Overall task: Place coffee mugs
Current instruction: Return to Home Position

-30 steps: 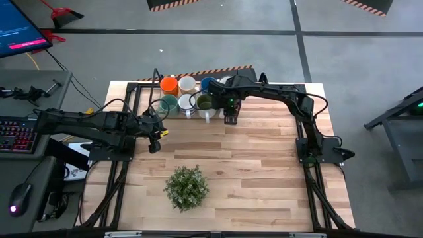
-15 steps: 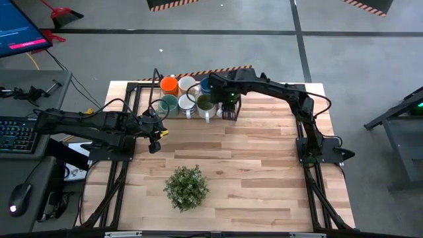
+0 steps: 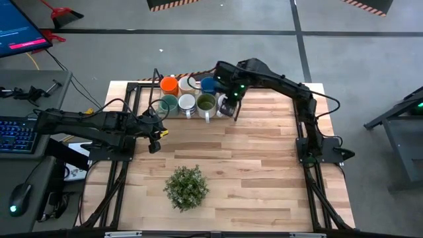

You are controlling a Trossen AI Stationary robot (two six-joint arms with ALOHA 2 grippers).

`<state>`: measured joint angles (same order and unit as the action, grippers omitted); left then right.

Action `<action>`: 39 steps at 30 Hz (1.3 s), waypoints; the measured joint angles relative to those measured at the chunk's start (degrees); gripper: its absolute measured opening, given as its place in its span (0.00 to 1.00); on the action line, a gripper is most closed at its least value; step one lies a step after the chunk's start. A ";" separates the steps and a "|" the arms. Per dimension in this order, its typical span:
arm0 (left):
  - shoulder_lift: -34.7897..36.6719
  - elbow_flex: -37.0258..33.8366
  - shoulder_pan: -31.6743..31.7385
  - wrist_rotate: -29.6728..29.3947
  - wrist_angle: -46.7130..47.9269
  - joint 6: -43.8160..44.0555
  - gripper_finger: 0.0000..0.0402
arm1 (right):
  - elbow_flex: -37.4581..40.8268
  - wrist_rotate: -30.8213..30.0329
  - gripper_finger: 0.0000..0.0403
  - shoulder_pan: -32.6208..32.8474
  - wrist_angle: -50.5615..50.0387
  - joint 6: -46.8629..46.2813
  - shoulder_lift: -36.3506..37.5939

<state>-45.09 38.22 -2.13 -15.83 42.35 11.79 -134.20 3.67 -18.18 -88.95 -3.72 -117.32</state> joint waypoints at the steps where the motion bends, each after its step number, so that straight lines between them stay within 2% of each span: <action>1: 0.01 0.00 0.00 0.11 0.12 0.01 0.18 | 0.23 1.72 0.28 0.62 -1.08 -1.37 0.77; 6: 1.21 0.32 0.02 2.30 0.57 -0.28 0.18 | 3.65 2.48 0.28 4.63 -1.24 -3.33 6.03; 8: 2.71 0.46 0.00 2.76 0.84 -0.80 0.18 | 6.04 0.45 0.28 7.10 -0.72 -2.44 8.75; 11: 6.43 0.46 -0.02 2.85 1.06 -0.35 0.18 | 10.47 -5.76 0.28 11.39 -0.20 -6.72 12.59; 14: 12.39 0.46 -0.05 2.97 1.27 0.81 0.18 | 18.41 -13.67 0.28 16.81 -0.36 -10.01 17.57; 19: 21.91 0.46 -0.09 3.32 3.21 14.42 0.18 | 38.06 -33.33 0.28 25.49 5.36 -28.92 27.74; 21: 24.91 0.46 -0.09 3.53 5.12 17.37 0.18 | 46.96 -38.67 0.28 28.75 11.26 -34.69 31.90; 23: 27.20 0.46 -0.09 3.42 5.81 18.36 0.18 | 55.21 -40.70 0.28 31.54 21.63 -35.55 35.77; 27: 29.48 0.46 -0.09 2.55 5.21 16.07 0.18 | 70.26 -37.75 0.28 34.76 48.03 -28.51 42.35; 33: 29.74 0.46 -0.09 2.39 4.96 15.56 0.18 | 86.29 -23.06 0.28 35.63 85.11 -14.74 46.44; 36: 29.74 0.46 -0.09 2.39 4.96 15.55 0.18 | 92.45 -16.56 0.28 35.05 98.22 -7.73 46.58; 39: 29.74 0.46 -0.09 2.39 4.96 15.58 0.18 | 98.75 -10.59 0.28 33.37 105.78 -6.68 46.56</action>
<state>-15.35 38.68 -2.22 -13.43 47.31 27.37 -35.45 -6.92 15.19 16.84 -10.40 -70.76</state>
